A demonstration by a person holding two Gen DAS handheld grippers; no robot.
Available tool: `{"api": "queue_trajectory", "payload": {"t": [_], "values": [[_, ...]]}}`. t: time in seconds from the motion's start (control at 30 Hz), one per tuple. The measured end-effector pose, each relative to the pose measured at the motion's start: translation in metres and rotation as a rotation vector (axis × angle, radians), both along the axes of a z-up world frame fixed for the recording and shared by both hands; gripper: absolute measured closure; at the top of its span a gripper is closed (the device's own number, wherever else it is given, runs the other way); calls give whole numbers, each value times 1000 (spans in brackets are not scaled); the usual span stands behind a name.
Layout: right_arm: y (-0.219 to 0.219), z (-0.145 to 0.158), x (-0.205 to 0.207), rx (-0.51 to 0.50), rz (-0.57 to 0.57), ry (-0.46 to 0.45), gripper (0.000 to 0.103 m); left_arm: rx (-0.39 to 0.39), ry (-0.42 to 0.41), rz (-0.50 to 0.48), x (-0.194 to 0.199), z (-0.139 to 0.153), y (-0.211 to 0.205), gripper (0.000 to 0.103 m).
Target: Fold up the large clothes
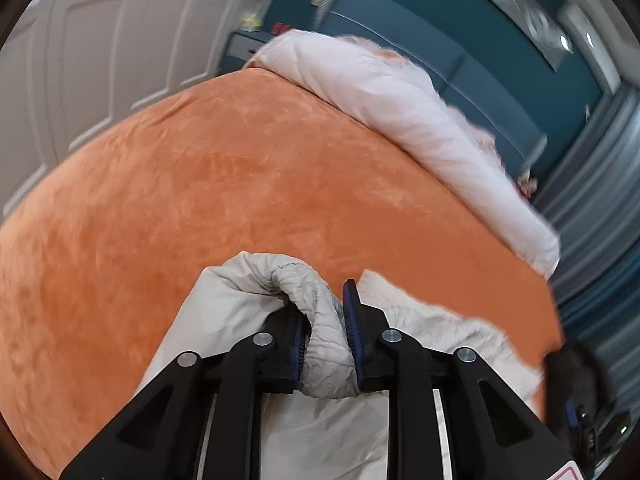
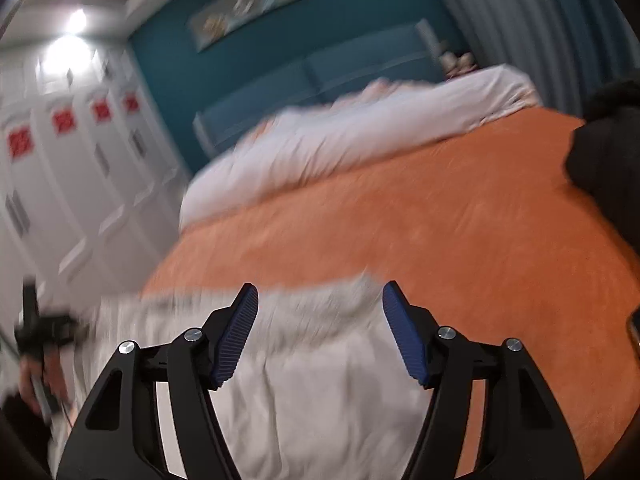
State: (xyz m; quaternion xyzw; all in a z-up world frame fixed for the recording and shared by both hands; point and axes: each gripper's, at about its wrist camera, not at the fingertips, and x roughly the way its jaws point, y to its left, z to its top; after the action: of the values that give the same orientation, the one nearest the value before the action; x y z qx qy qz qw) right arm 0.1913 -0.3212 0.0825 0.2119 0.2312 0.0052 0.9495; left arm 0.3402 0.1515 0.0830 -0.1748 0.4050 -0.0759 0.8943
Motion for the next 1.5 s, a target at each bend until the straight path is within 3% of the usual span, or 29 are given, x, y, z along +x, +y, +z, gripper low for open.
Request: {"api": "queue_trajectory", "payload": {"t": [0.07,0.1,0.17,0.27,0.33,0.37,0.4,0.43,0.5,0.53,0.67,0.8,0.87,0.97,1.03,1.13,1.17,1.2,1.37,1.5], "values": [[8,-25,14,-14,20,99,47,96,68,-27,14,-14,-9,81],[11,-39,21,-27,19,158,50,107,86,-23,16,-18,-9,81],[10,-64,29,-87,-6,244,53,51,86,-23,13,-22,3,80],[-3,-81,25,-91,-10,251,52,-62,76,-32,0,-17,26,80],[-9,-83,25,-85,-12,262,52,-41,42,-4,-13,-3,43,78],[-9,-83,26,-99,-15,270,52,-2,10,38,-21,7,51,72],[-9,-83,26,-107,-19,275,52,61,-37,111,-33,20,62,49],[-8,-82,29,-109,-27,279,52,110,-104,174,-47,34,73,38],[-5,-73,24,-126,-64,268,55,172,-170,215,-64,52,86,37],[3,-64,17,-140,-91,240,64,211,-169,222,-71,59,89,37],[49,-9,-11,-161,-30,26,65,275,-221,136,-98,63,59,37],[123,5,1,-208,196,13,65,351,-252,-15,-114,28,-15,24],[163,-9,14,-280,303,47,67,414,-221,-102,-110,-5,-60,23],[185,-37,37,-347,356,128,68,481,-155,-155,-94,-51,-100,22],[175,-47,51,-329,335,159,68,497,-145,-121,-79,-68,-105,20],[146,-53,69,-295,252,176,71,445,-127,-71,-56,-70,-90,16],[135,-55,77,-286,227,182,80,441,-116,-38,-44,-71,-83,16],[124,-58,86,-274,203,189,83,448,-101,-11,-32,-74,-77,16],[84,-74,116,-193,102,243,83,398,-14,55,14,-94,-45,14],[82,-91,141,-169,95,270,84,409,16,83,22,-112,-47,6]]}}
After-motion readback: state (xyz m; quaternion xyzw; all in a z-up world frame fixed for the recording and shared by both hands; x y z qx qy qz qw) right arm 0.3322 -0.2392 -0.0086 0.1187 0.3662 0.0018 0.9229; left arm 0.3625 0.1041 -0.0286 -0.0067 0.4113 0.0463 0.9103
